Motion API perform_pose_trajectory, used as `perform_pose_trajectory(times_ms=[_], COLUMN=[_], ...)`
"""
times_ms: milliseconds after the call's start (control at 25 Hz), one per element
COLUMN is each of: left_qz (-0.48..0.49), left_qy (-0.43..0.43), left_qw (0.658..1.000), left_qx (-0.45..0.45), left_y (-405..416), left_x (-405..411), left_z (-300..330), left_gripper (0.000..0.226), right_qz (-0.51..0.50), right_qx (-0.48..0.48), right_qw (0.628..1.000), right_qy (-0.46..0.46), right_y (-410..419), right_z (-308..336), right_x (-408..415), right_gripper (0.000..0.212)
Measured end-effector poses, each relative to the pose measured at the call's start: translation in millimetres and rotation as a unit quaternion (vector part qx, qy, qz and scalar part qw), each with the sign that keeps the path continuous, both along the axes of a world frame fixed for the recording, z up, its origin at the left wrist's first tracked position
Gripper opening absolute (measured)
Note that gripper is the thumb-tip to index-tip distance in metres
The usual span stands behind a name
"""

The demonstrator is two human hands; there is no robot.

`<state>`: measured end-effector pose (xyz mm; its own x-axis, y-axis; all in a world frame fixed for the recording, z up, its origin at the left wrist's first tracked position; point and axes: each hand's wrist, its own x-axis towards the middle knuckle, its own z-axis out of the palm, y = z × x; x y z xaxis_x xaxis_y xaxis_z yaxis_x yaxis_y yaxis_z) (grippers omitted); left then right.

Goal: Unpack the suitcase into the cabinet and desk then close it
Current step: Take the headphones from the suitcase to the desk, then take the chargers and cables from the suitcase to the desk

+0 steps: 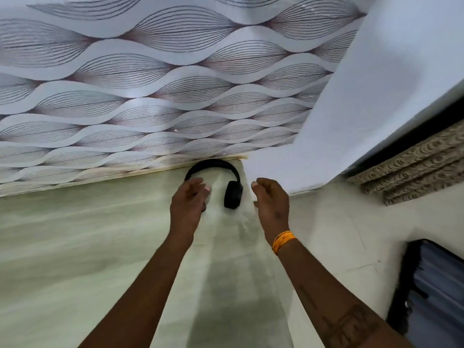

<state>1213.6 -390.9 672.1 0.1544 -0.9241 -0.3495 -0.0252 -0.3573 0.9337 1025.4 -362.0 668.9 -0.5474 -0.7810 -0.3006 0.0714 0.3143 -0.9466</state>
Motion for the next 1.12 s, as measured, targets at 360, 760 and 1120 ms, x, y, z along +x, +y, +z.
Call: perform_pose_trajectory(times_ms=[360,760,1120], left_qz=[-0.181,-0.41,-0.519], left_qy=[0.08,0.081,0.088], left_qw=[0.98,0.906,0.85], left_qx=[-0.025,-0.07,0.003], left_y=[94.6,304.2,487.6], left_x=[-151.9,-395.7,-578.7], left_z=[66.8,101.1,58.8], left_gripper=[0.018,0.017,0.016], right_qz=[-0.078,-0.265,-0.409], right_qx=[-0.048,-0.084,-0.066], right_qw=[0.991,0.96,0.91], right_qy=[-0.1,-0.036,-0.02], right_y=[140.6,394.1,597.2], right_z=[77.0,99.7,69.7], right_x=[-102.4,-313.8,-457.0], right_gripper=[0.016,0.017,0.021])
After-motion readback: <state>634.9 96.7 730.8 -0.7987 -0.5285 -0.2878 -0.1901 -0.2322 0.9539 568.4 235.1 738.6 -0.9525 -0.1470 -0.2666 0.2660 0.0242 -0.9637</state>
